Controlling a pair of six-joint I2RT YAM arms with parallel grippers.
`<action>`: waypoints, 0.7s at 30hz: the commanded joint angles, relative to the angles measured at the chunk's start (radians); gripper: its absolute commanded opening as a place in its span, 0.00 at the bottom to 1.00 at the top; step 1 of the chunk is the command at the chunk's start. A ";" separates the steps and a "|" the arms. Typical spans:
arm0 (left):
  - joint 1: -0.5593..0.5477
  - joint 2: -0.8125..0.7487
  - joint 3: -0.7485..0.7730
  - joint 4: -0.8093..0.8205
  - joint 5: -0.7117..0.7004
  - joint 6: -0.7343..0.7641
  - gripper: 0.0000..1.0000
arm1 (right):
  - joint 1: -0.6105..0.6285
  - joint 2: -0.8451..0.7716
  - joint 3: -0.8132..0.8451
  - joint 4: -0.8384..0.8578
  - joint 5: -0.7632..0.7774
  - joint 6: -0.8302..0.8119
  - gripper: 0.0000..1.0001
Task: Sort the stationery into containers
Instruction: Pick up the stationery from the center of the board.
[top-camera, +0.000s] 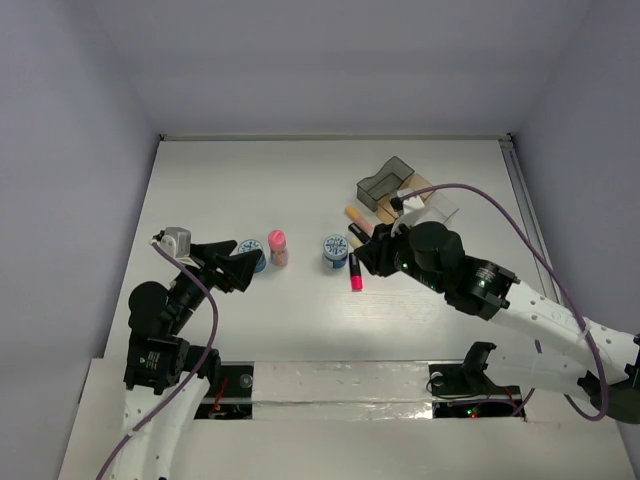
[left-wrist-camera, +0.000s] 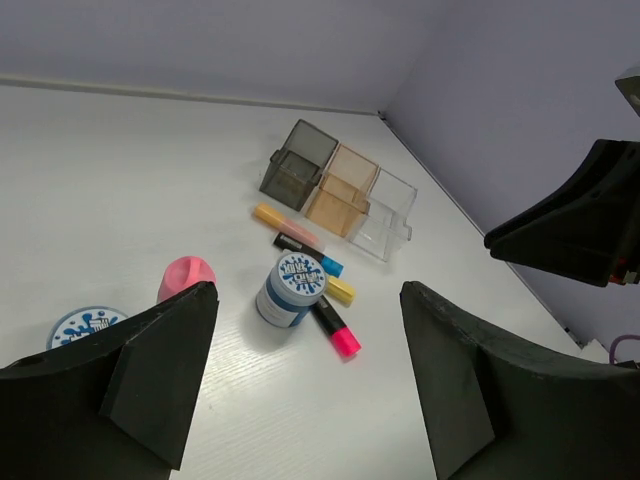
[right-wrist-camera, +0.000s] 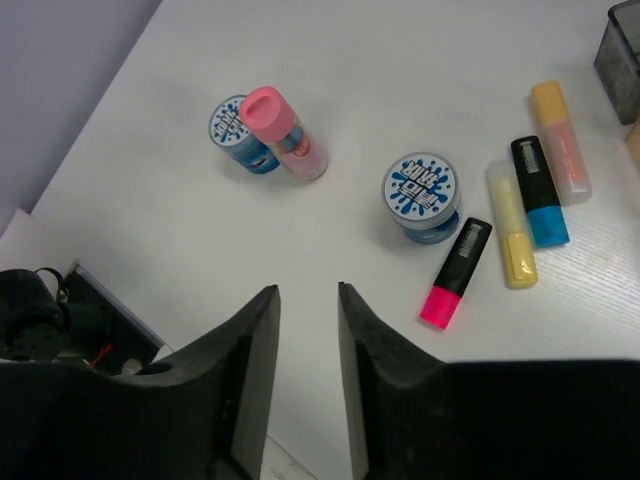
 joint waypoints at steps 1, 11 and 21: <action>0.007 -0.002 0.020 0.058 0.012 0.010 0.71 | 0.000 -0.002 0.014 0.010 0.037 -0.022 0.38; 0.007 -0.013 0.017 0.059 0.012 0.015 0.51 | 0.000 0.069 0.041 -0.053 0.115 -0.060 0.78; 0.007 -0.030 0.025 0.028 -0.075 0.012 0.00 | 0.000 0.444 0.253 -0.181 0.244 -0.117 0.97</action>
